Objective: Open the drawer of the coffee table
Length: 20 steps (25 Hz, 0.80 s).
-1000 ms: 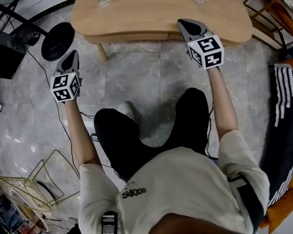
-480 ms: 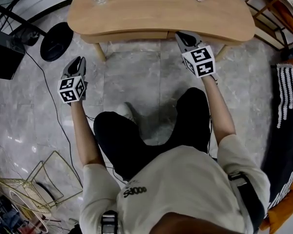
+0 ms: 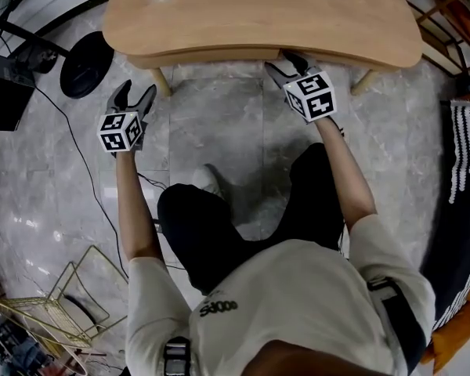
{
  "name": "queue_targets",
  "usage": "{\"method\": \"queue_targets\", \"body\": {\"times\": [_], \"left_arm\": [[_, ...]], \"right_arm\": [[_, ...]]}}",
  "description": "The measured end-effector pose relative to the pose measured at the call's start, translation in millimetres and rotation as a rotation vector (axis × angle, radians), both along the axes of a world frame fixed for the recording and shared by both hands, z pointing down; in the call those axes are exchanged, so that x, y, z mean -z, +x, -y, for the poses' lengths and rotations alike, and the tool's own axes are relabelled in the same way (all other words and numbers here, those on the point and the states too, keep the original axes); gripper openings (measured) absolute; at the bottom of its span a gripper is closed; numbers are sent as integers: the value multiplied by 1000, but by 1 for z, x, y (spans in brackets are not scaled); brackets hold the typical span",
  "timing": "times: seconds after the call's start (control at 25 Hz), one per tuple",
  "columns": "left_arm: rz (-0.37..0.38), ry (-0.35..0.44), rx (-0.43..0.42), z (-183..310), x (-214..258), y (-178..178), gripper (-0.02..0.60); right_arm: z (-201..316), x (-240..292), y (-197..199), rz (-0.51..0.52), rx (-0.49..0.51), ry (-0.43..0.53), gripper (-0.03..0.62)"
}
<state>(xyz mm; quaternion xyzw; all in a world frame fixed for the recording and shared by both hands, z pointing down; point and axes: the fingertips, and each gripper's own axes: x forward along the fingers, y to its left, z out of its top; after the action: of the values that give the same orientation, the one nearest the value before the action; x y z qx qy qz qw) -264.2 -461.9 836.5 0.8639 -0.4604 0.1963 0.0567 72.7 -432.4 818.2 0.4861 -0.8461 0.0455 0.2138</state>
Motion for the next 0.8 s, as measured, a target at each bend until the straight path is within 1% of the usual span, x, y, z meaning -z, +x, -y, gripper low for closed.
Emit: {"method": "queue_targets", "body": {"times": [0.08,0.12,0.2,0.36,0.48,0.6,0.64,0.72,0.8], "left_arm": [[-11,-2,-21,10,-5,4,339],[-12,-3,-31,16,-8,6,345],[-10,-6,-37,29,-12,5,351],[-21,14,-14,56,-16,-2,368],[-51,21,-30,67,-17,0,368],[-61,25,-36,73,-16,2,367],[-62,29,-36,73,-16,4,364],[-69,39,-31,73,-15,8,335],[-88,39,-12,73,-14,9,320]], "right_arm": [[4,-6,-2,-12,-9,2,245],[6,-8,-2,-15,-15,3,255],[10,-10,-2,-13,-33,6,258],[17,-11,-4,-5,-64,18,259],[16,-15,-8,-20,-55,13,262],[17,-14,-12,-15,-48,2,267],[17,-14,-11,-8,-47,-2,265],[17,-14,-10,4,-40,-13,266],[15,-14,-9,13,-31,-25,267]]}}
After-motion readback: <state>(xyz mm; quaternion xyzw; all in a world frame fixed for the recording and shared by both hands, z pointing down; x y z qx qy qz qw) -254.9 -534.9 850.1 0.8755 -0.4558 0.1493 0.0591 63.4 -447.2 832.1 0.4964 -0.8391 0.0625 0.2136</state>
